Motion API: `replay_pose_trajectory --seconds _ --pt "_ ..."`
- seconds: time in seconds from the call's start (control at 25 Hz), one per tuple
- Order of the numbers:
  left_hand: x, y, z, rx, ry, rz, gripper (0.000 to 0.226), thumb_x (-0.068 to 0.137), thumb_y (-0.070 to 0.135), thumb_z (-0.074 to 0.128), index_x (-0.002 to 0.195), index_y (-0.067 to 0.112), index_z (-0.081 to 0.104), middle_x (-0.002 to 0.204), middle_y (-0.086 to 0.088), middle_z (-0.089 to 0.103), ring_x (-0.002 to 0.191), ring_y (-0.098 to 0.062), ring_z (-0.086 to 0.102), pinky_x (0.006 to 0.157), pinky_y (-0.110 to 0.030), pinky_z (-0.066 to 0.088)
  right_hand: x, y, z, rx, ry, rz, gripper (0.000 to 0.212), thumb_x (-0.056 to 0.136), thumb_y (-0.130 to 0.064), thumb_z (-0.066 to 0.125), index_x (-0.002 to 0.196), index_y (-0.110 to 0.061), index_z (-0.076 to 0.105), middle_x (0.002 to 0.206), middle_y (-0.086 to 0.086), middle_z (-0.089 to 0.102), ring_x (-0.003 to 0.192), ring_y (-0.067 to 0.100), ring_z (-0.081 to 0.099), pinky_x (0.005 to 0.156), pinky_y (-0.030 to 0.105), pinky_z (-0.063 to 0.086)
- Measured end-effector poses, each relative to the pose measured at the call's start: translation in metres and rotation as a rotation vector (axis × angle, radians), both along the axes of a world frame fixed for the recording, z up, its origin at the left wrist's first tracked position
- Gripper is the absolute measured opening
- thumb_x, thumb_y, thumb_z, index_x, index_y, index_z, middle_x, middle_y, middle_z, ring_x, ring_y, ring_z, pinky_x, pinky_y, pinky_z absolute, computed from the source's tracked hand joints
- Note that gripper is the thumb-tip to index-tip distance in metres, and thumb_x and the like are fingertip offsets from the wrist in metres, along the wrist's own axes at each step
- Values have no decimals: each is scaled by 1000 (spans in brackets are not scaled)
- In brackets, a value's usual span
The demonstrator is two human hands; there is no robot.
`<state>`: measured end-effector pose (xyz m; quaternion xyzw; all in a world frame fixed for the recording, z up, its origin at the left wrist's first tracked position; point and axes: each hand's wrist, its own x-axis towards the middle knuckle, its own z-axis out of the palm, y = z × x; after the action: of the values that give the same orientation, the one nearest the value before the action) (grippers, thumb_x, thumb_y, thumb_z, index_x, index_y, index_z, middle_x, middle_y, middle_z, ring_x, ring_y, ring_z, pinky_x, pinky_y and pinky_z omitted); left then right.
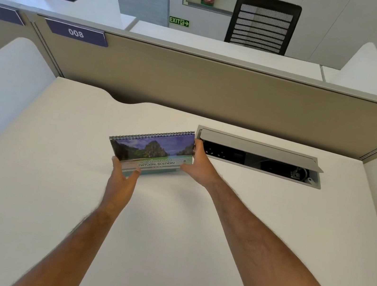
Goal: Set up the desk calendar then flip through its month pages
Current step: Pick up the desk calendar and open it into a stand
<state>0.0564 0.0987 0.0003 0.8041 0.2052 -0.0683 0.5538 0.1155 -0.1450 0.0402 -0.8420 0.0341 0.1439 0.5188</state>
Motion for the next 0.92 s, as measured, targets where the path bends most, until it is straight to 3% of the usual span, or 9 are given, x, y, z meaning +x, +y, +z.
replay_pose_trajectory --seconds 0.08,0.2,0.28,0.36,0.4,0.72,0.84,0.92 --pt "-6 -5 -1 2 9 38 86 106 44 63 173 28 11 170 1 41 154 -26 41 112 -31 33 -1 0 1 -5 7 6 71 84 -3 68 138 -33 33 120 -1 64 107 22 68 82 49 59" --pt "-14 -3 4 -13 -22 159 71 104 38 68 166 24 37 165 -4 50 150 -27 47 116 -38 40 0 2 4 17 26 -19 59 88 -13 61 135 -37 36 123 -1 64 106 23 66 86 52 57" --pt "-14 5 7 -44 -49 287 43 100 31 74 141 20 64 147 -9 66 132 -28 63 108 -42 53 1 3 7 65 59 -52 49 91 -21 54 134 -37 39 125 -2 63 111 21 64 92 48 54" --pt "-10 15 8 -105 -57 384 14 96 25 80 106 19 73 117 -13 77 113 -33 73 96 -44 62 2 5 10 101 92 -68 41 94 -28 47 135 -36 42 125 -3 62 110 17 64 91 42 52" --pt "-8 19 9 -144 -53 404 12 94 24 83 98 17 74 107 -13 78 108 -36 75 94 -46 63 2 5 12 106 102 -73 38 96 -29 44 134 -35 43 124 -4 63 107 16 64 89 40 52" --pt "-12 34 15 -113 -51 412 18 86 32 91 95 19 82 89 -1 82 91 -29 79 78 -35 66 5 2 19 163 120 -141 35 103 -46 34 124 -28 55 116 -7 66 106 11 61 77 31 44" --pt "-14 34 16 -107 -54 385 19 89 33 88 100 18 84 94 -1 81 91 -27 75 80 -35 64 4 0 18 175 96 -128 50 102 -65 28 127 -32 57 123 -15 64 115 2 58 92 29 42" --pt "-16 33 20 -128 -69 387 11 91 33 86 97 24 82 97 4 80 92 -21 72 76 -27 59 5 0 19 201 102 -129 63 100 -71 25 136 -31 57 135 -13 62 126 6 56 108 34 39"
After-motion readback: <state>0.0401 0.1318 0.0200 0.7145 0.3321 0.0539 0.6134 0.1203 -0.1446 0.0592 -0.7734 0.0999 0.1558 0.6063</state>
